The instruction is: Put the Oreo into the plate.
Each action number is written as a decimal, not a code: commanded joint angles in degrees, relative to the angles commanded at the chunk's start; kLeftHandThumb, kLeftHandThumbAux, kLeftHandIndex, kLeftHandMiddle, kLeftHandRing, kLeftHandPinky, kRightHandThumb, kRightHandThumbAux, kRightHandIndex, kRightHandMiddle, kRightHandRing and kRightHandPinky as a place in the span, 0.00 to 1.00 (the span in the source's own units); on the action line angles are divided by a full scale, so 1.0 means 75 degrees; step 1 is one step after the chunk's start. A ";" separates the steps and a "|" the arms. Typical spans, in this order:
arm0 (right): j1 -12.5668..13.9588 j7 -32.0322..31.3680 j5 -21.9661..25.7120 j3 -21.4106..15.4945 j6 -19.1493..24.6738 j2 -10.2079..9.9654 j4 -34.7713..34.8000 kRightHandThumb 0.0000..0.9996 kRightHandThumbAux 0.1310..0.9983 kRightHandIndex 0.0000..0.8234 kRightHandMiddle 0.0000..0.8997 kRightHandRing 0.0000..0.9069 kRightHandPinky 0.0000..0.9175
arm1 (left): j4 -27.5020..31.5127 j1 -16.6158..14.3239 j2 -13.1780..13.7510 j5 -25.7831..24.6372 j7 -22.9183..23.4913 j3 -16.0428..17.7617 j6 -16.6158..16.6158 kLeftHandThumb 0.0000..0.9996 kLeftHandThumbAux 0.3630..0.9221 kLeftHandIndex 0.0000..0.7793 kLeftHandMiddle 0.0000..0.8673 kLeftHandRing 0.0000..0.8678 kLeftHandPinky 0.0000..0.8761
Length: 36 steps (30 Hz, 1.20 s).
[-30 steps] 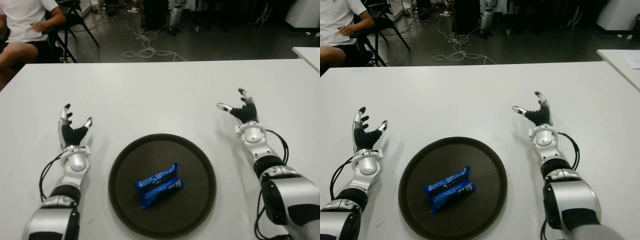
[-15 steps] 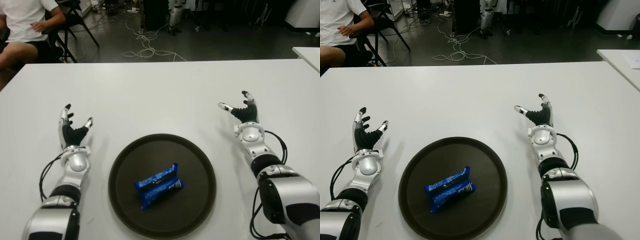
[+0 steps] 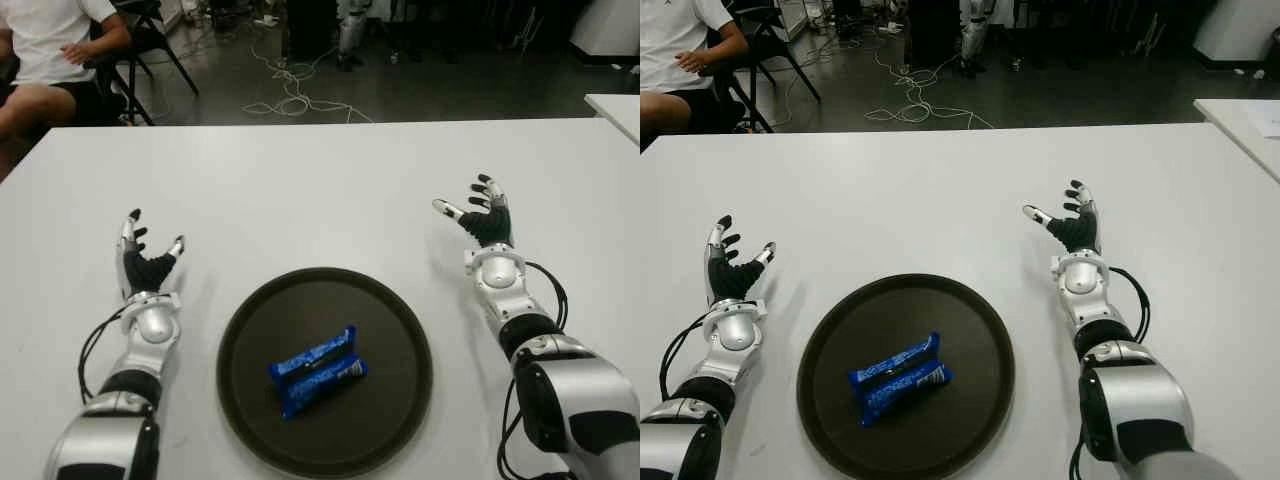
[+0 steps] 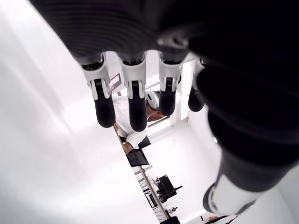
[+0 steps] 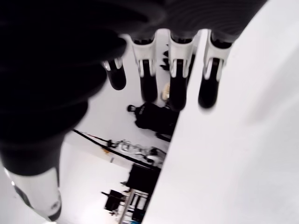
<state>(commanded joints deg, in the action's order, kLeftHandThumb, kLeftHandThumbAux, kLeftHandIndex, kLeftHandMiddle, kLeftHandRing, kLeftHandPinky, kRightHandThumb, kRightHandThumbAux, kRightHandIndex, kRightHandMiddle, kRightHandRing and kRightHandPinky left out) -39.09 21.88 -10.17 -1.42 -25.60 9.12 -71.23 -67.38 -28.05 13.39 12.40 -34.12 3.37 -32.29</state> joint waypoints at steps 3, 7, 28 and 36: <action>0.0033 0.0108 -0.0091 0.0076 -0.0103 -0.0001 0.0004 0.00 0.65 0.00 0.81 0.87 0.80 | -0.0007 0.0009 -0.0003 -0.0005 -0.0003 0.0004 0.0012 0.23 0.76 0.14 0.14 0.17 0.20; 0.0070 0.0264 -0.0207 0.0156 -0.0288 -0.0010 0.0030 0.00 0.65 0.00 0.60 0.90 0.85 | -0.0012 0.0021 -0.0014 -0.0043 0.0031 0.0026 0.0010 0.23 0.76 0.14 0.13 0.15 0.20; 0.0092 0.0448 -0.0448 0.0323 -0.0830 -0.0002 0.0025 0.00 0.57 0.02 0.18 0.85 0.71 | 0.0012 -0.0011 -0.0037 -0.0215 0.0258 0.0141 0.0019 0.23 0.79 0.14 0.13 0.15 0.20; 0.0148 0.0533 -0.0527 0.0404 -0.1196 0.0016 0.0056 0.00 0.55 0.04 0.21 0.71 0.45 | 0.0039 -0.0016 -0.0045 -0.0264 0.0406 0.0175 0.0060 0.19 0.79 0.13 0.14 0.16 0.19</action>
<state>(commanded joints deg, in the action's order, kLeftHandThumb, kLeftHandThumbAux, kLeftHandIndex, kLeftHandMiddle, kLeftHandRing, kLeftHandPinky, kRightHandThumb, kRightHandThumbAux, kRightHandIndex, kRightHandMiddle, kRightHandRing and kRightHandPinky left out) -37.98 25.88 -14.13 1.61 -34.57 9.24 -70.81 -67.09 -28.17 13.05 10.42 -31.08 4.69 -31.84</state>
